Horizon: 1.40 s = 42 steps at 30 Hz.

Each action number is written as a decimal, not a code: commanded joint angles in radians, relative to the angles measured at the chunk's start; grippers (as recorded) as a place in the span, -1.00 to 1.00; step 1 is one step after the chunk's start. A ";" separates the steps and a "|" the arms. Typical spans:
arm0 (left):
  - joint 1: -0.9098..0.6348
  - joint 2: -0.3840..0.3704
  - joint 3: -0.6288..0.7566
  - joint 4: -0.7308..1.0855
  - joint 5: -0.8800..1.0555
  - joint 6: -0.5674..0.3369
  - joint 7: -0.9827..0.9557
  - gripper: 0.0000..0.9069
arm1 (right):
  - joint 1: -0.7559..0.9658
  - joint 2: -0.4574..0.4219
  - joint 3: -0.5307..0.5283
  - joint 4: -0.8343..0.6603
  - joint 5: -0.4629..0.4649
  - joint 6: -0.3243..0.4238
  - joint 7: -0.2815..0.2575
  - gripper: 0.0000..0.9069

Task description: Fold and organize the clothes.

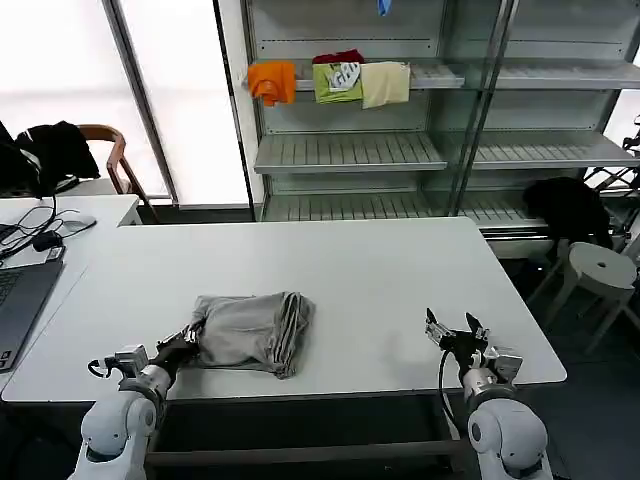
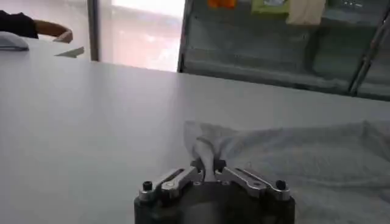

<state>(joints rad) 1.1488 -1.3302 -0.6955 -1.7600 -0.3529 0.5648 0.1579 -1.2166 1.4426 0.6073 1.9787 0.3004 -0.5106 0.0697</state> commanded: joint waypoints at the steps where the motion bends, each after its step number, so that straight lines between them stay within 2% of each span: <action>1: 0.003 0.010 -0.025 -0.026 0.131 -0.105 0.013 -0.98 | -0.005 -0.001 0.002 0.005 0.001 0.001 0.001 1.00; 4: -0.014 0.034 -0.076 -0.054 0.251 -0.141 0.038 -1.00 | -0.008 -0.003 0.002 0.005 0.001 0.002 0.000 1.00; 8: -0.064 0.088 -0.150 -0.067 0.382 -0.144 0.086 -0.98 | -0.007 -0.004 0.001 -0.005 0.002 0.007 0.000 1.00; 13: -0.140 0.222 -0.221 -0.062 0.519 -0.170 0.142 -0.98 | -0.002 -0.006 -0.002 -0.009 0.005 0.009 0.000 1.00; 20: -0.240 0.390 -0.224 -0.056 0.653 -0.169 0.194 -0.98 | 0.001 -0.019 0.003 -0.017 0.020 0.008 -0.001 1.00; 25: -0.262 0.448 -0.192 -0.091 0.713 -0.167 0.247 -0.98 | -0.006 -0.026 0.008 -0.022 0.026 0.009 -0.003 1.00; 28: -0.245 0.429 -0.161 -0.121 0.754 -0.162 0.259 -0.96 | -0.010 -0.026 0.008 -0.028 0.026 0.013 -0.002 1.00; 30: -0.203 0.389 -0.126 -0.143 0.801 -0.174 0.263 -0.98 | -0.012 -0.027 0.009 -0.033 0.028 0.018 -0.003 1.00; 35: -0.052 0.179 0.025 -0.135 0.943 -0.242 0.247 -0.96 | -0.017 -0.029 0.012 -0.053 0.028 0.027 -0.001 1.00; 38: -0.013 0.047 0.125 -0.099 0.986 -0.253 0.220 -0.96 | -0.019 -0.031 0.017 -0.056 0.028 0.027 0.000 1.00; 42: -0.012 -0.017 0.206 -0.104 0.949 -0.213 0.205 -0.96 | -0.020 -0.038 0.029 -0.055 0.028 0.024 0.002 1.00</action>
<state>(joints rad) 1.0421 -1.1033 -0.7293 -1.8671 0.4586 0.3587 0.3781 -1.2358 1.4093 0.6278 1.9315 0.3271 -0.4874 0.0709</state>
